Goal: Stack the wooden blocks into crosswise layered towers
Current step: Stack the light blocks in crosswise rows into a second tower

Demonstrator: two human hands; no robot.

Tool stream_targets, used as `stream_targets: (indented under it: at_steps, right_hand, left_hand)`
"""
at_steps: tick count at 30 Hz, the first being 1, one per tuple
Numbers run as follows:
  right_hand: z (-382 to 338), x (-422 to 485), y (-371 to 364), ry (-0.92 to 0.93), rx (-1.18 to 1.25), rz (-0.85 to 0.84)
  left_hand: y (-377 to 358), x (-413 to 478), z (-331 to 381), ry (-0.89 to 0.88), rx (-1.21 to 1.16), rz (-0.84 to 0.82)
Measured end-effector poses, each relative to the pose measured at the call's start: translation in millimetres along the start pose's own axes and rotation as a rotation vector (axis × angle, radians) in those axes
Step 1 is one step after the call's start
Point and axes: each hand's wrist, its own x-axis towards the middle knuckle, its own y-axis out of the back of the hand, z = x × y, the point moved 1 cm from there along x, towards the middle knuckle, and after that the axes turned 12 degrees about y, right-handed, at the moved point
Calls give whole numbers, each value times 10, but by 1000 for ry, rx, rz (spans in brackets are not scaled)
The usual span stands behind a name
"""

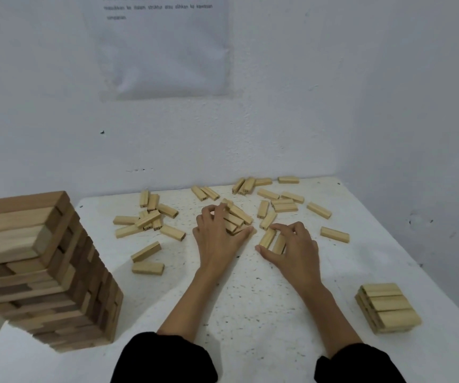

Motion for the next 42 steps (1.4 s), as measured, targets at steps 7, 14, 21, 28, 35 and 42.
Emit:
stream_targets:
  at_steps: [7,14,21,28,35,42]
  right_hand:
    - [9,2,-5,-14,61,25]
    - [-22,-61,37,-25,118,62]
    - [-125,-312,111,71,128,-30]
    - [-176,-483,109,50,-12,-73]
    - [-120,-216,86,-68,-42,-35]
    - [-216,-510,177,151,183,-90]
  left_hand:
    - [-16,49,-53,0,-169,-53]
    - [104,-51,-105,44,-276,-67]
    - [341,-546,-156,-48,-316,-112]
    - [684,-886,-376,-82,-235,-257]
    - [857,-1061,-478,-56,-277,-268]
    - [982,-1168,-526,-81,-293,-322]
